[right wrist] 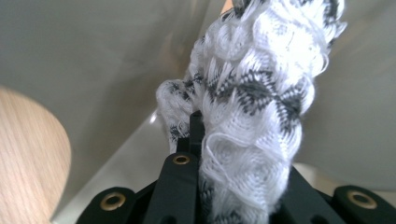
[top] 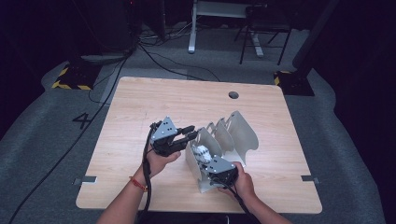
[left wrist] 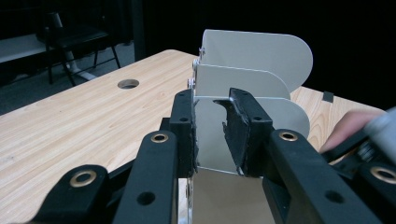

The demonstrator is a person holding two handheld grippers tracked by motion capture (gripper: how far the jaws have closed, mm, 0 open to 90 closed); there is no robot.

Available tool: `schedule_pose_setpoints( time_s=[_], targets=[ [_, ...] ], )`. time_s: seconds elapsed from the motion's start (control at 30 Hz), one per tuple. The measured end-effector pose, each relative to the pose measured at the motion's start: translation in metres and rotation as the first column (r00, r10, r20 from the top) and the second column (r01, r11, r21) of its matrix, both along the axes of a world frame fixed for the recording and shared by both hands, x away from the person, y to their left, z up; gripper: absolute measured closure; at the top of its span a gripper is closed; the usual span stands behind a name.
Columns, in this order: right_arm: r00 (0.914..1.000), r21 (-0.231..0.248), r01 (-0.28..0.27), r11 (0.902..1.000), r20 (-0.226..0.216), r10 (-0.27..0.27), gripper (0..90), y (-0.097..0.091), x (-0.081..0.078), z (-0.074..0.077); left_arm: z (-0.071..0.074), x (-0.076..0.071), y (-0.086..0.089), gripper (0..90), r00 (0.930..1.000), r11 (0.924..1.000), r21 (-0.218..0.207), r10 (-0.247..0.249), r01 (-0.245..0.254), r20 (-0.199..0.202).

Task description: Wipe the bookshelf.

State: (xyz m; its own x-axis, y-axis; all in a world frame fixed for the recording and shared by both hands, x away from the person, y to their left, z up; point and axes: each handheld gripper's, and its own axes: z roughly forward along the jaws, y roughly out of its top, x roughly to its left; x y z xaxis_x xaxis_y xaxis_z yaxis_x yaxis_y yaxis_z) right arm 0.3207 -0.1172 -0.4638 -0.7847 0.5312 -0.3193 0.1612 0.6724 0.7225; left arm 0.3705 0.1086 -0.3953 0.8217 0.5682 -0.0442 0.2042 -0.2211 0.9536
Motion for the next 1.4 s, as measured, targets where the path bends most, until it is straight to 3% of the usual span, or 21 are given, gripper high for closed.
schedule_pose_setpoints(
  time_s=[0.27, 0.53, 0.63, 0.7, 0.93, 1.07, 1.23, 1.27, 1.4],
  targets=[
    [0.9944, 0.082, 0.033, 0.9961, 0.097, -0.041, 83.6, -0.011, -0.013, 0.031, 0.0, 0.0, 0.0, 72.7, 1.0, 1.0, -0.004, 0.0, 0.0, -0.002],
    [0.9729, 0.193, 0.064, 0.979, 0.206, -0.104, 83.5, -0.025, -0.018, 0.076, -0.001, 0.0, 0.0, 72.7, 1.0, 1.0, -0.008, 0.004, -0.004, -0.002],
    [0.9769, 0.194, 0.076, 0.9781, 0.182, -0.112, 83.5, -0.025, -0.015, 0.078, -0.001, 0.0, 0.0, 72.7, 1.0, 1.0, -0.007, 0.006, -0.006, -0.001],
    [0.9804, 0.167, 0.067, 0.9837, 0.172, -0.096, 83.6, -0.021, -0.014, 0.07, 0.0, 0.0, 0.0, 72.7, 1.0, 1.0, -0.005, 0.005, -0.005, -0.001],
    [0.9941, 0.049, 0.037, 0.9981, 0.099, -0.042, 83.6, -0.002, -0.011, 0.026, 0.0, 0.0, 0.0, 72.7, 1.0, 1.0, -0.005, 0.005, -0.005, 0.001],
    [0.9999, -0.01, 0.001, 1.0, 0.014, -0.001, 83.6, 0.008, -0.005, -0.002, 0.0, 0.0, 0.0, 72.7, 1.0, 1.0, -0.001, 0.004, -0.004, 0.001],
    [0.9944, -0.02, -0.035, 0.9992, -0.101, 0.032, 83.6, 0.013, 0.003, -0.029, 0.0, 0.0, 0.0, 72.7, 1.0, 1.0, -0.003, 0.002, -0.002, 0.003],
    [0.9901, 0.001, -0.048, 0.9988, -0.132, 0.048, 83.6, 0.011, 0.004, -0.03, 0.0, 0.0, 0.0, 72.7, 1.0, 1.0, -0.004, 0.001, -0.001, 0.002],
    [0.981, 0.007, -0.073, 0.9973, -0.18, 0.073, 83.6, 0.001, 0.002, -0.027, -0.001, 0.0, 0.0, 72.7, 1.0, 1.0, -0.005, 0.002, -0.002, 0.003]
  ],
)
